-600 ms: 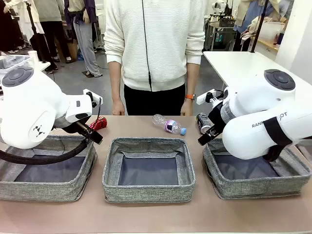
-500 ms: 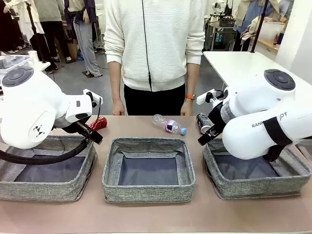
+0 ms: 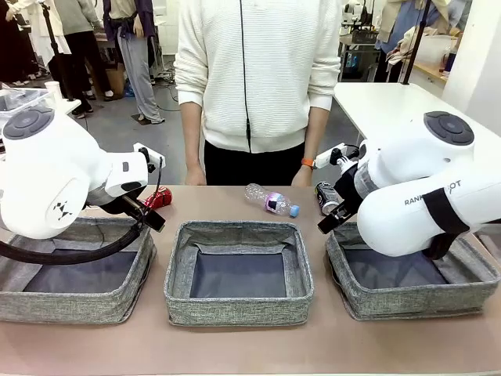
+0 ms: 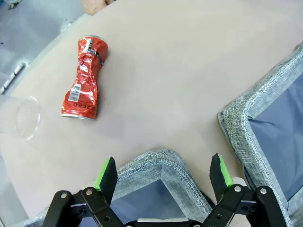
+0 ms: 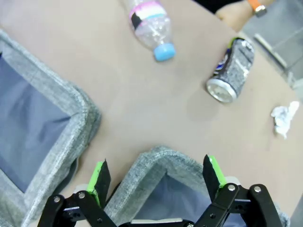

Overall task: Sort the waste into the appropriate baskets.
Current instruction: Pick up the waste item pointed out by the person.

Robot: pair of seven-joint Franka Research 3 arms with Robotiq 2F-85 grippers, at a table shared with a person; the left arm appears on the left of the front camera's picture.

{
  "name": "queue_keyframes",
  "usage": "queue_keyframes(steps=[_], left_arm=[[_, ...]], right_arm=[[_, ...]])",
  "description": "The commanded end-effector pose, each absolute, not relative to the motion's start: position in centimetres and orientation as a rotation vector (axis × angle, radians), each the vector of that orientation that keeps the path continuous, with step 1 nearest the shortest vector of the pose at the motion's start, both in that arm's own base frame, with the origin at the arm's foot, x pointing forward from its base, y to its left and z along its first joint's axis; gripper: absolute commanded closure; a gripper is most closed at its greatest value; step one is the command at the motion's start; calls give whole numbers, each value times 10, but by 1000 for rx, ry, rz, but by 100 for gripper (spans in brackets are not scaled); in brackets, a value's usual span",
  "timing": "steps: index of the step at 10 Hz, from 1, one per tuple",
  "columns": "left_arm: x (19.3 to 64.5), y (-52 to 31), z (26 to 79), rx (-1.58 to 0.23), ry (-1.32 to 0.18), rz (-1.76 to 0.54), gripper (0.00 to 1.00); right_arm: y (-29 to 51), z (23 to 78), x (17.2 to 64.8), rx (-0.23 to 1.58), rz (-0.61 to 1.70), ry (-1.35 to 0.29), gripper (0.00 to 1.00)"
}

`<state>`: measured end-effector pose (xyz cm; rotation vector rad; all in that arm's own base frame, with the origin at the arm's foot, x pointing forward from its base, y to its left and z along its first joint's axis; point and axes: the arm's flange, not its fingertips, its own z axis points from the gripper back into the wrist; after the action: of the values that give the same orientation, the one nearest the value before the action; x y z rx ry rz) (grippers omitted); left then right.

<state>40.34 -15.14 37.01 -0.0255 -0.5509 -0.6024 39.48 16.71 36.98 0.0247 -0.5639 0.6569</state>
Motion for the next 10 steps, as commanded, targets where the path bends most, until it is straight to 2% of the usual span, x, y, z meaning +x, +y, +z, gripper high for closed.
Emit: queue_keyframes(steps=[1,8,9,10], left_arm=[[403,-151,370,-25,-551,-603,0],[403,-151,370,-25,-551,-602,0],[392,-151,397,-59,-483,-588,0],[364,-147,443,-103,-450,-638,0]], right_arm=[[167,370,395,25,656,-565,0],[167,370,395,25,657,-564,0],[161,389,384,156,764,-487,0],[140,434,359,270,844,-548,0]])
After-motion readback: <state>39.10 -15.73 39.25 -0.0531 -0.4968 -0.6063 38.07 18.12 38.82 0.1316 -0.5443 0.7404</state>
